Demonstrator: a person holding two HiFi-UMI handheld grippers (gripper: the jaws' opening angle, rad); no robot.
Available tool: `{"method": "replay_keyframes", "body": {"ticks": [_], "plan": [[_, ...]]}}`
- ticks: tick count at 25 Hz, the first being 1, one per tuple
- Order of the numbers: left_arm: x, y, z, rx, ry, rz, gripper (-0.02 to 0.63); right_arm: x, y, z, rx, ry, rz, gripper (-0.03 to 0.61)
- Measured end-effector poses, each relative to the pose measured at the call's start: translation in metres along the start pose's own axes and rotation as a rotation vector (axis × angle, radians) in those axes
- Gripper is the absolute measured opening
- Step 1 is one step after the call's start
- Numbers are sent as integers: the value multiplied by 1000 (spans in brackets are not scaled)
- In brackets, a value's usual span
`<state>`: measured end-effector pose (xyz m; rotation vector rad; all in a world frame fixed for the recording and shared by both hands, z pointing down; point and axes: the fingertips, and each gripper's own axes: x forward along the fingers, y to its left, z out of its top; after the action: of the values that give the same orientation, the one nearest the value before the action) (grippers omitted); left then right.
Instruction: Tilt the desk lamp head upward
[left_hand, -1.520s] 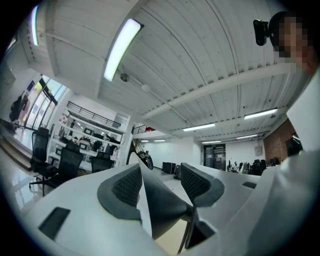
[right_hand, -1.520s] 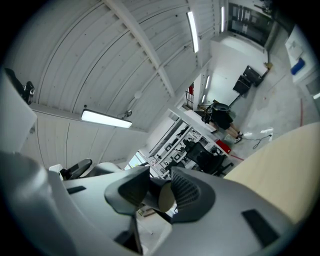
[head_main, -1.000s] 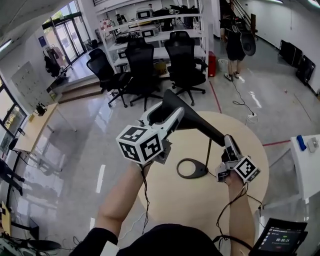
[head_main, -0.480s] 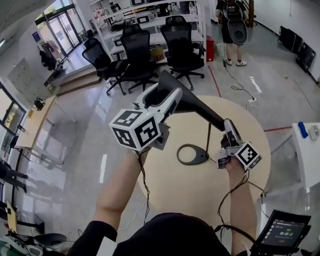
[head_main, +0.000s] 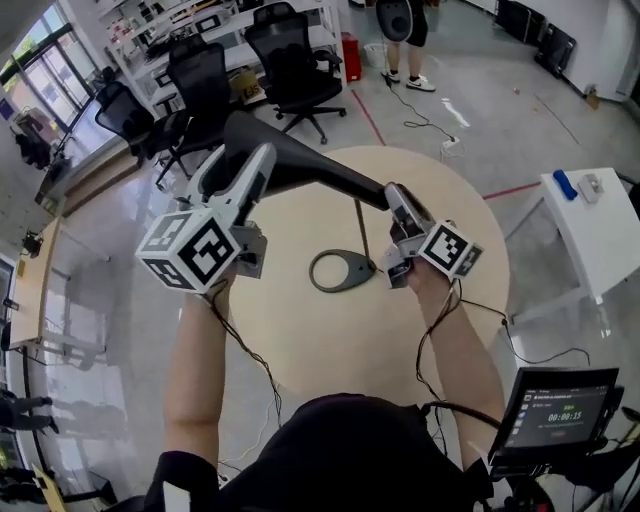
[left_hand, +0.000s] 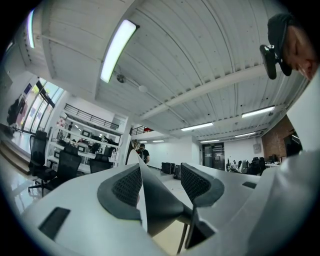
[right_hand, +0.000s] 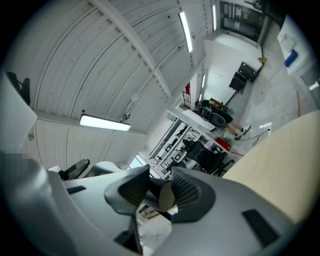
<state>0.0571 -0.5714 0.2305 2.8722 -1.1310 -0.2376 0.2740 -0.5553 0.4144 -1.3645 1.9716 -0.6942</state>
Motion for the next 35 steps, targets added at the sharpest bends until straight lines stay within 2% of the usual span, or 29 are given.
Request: {"method": "replay_keyframes", "body": {"ticks": [4,9,13,15,18,22,25,26,30,33,35], "plan": [[-5,-6,-15,-7,7,1,251,-3,-2,2,-36,32,-22,135],[-15,-12,-46,-57,16,2,252,-17,-15,3,-98,55,-58,135],[-39,-10,-59,-55,0,32,251,-22,-17,9,-216,56,-110,135],[-51,-12,-79,-57,27,33,250,-34,-13,17,-280,31,-134,135],[-72,-19,-126,-92,112,21,250,-55,2,23,-354,29,-137,135],[-108,-38,-201,-201,260,1,251,-87,20,-3,-419,130,-98,133],[-132,-51,-248,-287,340,3,251,-109,24,-29,-450,213,-74,40],[-138,-56,-260,-310,358,1,250,-117,24,-37,-455,234,-72,29],[-147,-82,-287,-352,402,-52,250,-147,19,-66,-443,309,-89,5],[-144,-103,-293,-359,412,-112,250,-164,18,-89,-385,356,-87,5],[-142,-117,-296,-368,421,-151,250,-170,23,-106,-384,393,-69,5]]}}
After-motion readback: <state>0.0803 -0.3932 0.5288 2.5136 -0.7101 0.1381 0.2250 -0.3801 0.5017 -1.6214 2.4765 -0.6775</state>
